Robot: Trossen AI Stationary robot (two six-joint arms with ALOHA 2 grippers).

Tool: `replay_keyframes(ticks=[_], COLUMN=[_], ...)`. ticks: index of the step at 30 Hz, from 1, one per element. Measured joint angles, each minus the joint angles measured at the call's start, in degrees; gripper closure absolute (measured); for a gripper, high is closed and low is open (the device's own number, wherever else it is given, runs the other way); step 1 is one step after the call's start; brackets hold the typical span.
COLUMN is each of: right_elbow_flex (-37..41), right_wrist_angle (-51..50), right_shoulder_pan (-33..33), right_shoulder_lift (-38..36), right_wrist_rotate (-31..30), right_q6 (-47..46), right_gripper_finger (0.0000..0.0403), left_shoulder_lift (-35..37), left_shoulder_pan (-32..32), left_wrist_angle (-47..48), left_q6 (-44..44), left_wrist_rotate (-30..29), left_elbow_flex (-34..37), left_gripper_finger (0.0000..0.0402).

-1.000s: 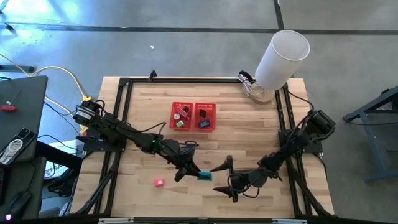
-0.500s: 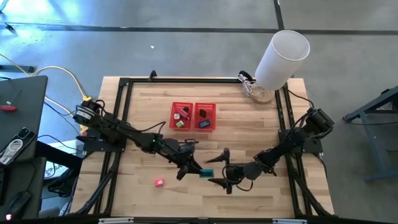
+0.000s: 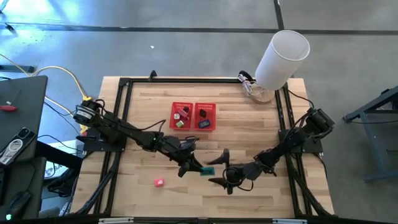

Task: Pick & Place Office items
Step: Put the light blue digital clock into the right red bin

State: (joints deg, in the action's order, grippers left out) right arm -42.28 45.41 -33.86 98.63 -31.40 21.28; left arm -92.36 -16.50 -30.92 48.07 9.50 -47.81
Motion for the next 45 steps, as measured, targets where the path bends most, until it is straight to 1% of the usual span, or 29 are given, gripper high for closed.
replay_keyframes(ticks=[5,10,13,14,18,26,30,42,45], right_elbow_flex=[0.0,0.0,0.0,0.0,0.0,0.0,0.0,0.0,0.0], right_wrist_angle=[-0.2,-0.2,0.0,0.0,-0.1,-1.0,-1.0,-1.0,-1.0], right_shoulder_pan=[0.4,0.5,0.9,1.0,1.6,2.5,2.5,2.2,2.0], right_shoulder_lift=[0.0,0.0,0.0,0.0,0.0,0.0,0.0,0.0,0.0], right_wrist_rotate=[1.6,1.6,1.2,1.0,1.0,1.3,1.3,1.3,1.5], right_q6=[0.0,0.1,1.1,1.3,2.8,2.8,2.8,2.5,2.5], right_gripper_finger=[0.0136,0.0206,0.0255,0.0261,0.0261,0.0261,0.0261,0.0261,0.0261], left_shoulder_lift=[0.0,0.0,0.0,0.0,0.0,0.0,0.0,0.0,0.0], left_shoulder_pan=[0.2,0.9,2.0,2.3,3.4,5.2,5.3,5.5,5.3], left_wrist_angle=[0.0,0.0,-0.3,-0.6,-0.6,-0.7,-0.5,-0.1,-0.4], left_q6=[-0.2,-0.5,-0.9,-0.9,-1.3,-2.1,-4.9,-4.6,-4.8], left_wrist_rotate=[0.0,0.3,2.7,3.6,5.0,8.1,8.4,9.0,9.0], left_elbow_flex=[0.0,0.0,0.0,0.0,0.1,0.1,0.1,0.0,0.0], left_gripper_finger=[0.0341,0.0341,0.0341,0.0341,0.034,0.0323,0.0322,0.032,0.0312])
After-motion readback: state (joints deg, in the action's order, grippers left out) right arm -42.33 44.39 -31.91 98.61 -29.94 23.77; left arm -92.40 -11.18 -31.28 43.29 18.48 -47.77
